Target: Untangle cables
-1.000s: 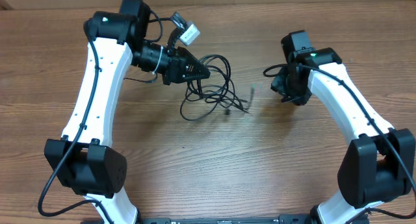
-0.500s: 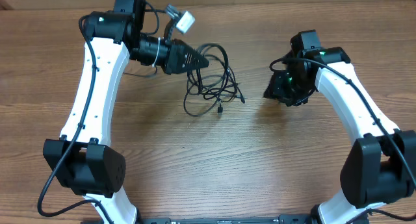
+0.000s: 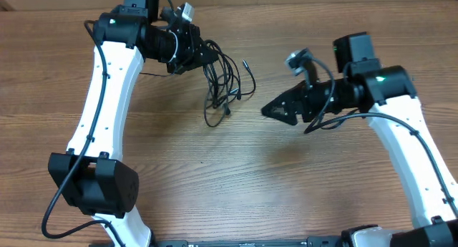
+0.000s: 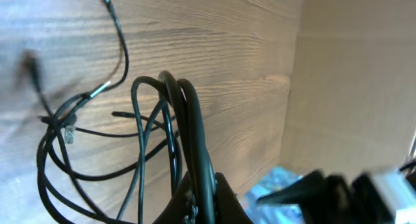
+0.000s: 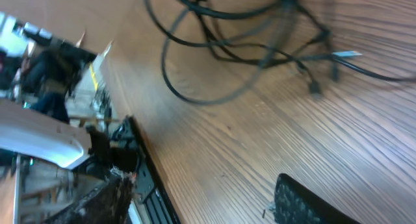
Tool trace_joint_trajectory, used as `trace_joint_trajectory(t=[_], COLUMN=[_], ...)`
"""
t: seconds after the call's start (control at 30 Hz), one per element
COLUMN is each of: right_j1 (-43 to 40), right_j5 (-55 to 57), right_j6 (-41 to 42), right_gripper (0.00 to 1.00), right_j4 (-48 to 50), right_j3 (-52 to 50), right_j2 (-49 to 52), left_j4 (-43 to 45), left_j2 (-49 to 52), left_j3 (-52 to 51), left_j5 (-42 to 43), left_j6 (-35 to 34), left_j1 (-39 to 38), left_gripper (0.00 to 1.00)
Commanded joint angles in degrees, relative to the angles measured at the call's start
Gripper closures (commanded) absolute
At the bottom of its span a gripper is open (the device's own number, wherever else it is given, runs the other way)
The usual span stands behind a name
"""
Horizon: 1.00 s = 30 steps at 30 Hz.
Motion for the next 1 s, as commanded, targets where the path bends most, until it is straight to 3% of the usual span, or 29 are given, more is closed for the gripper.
trace_joint_trajectory(t=[0.0, 0.17, 0.47, 0.8, 0.97], right_j1=[3.02, 7.41, 12.87, 15.39, 17.99], right_j5=[-2.10, -2.08, 4.07, 5.64, 3.61], right_j6=[-0.26, 2.67, 14.49, 19.54, 19.96], right_gripper=[0.31, 0.30, 0.31, 0.37, 0.51], right_j4=[1.49, 5.70, 13.86, 14.67, 15.13], right_j3=[-0.22, -0.20, -0.22, -0.22, -0.22], right_j2=[1.42, 3.17, 4.46, 8.59, 9.27], left_j4=[0.22, 0.20, 0.17, 0.26, 0.50], left_j2=[0.31, 0.31, 0.31, 0.31, 0.31], left_j3=[0.26, 0.26, 0.26, 0.26, 0.26], left_j5=[-0.92, -0.83, -0.22, 1.18, 0.59], left_j6=[-10.01, -14.23, -14.38, -14.29, -12.26], left_j1=[-2.19, -3.37, -3.89, -3.89, -4.02], left_gripper=[0.96, 0.96, 0.96, 0.96, 0.96])
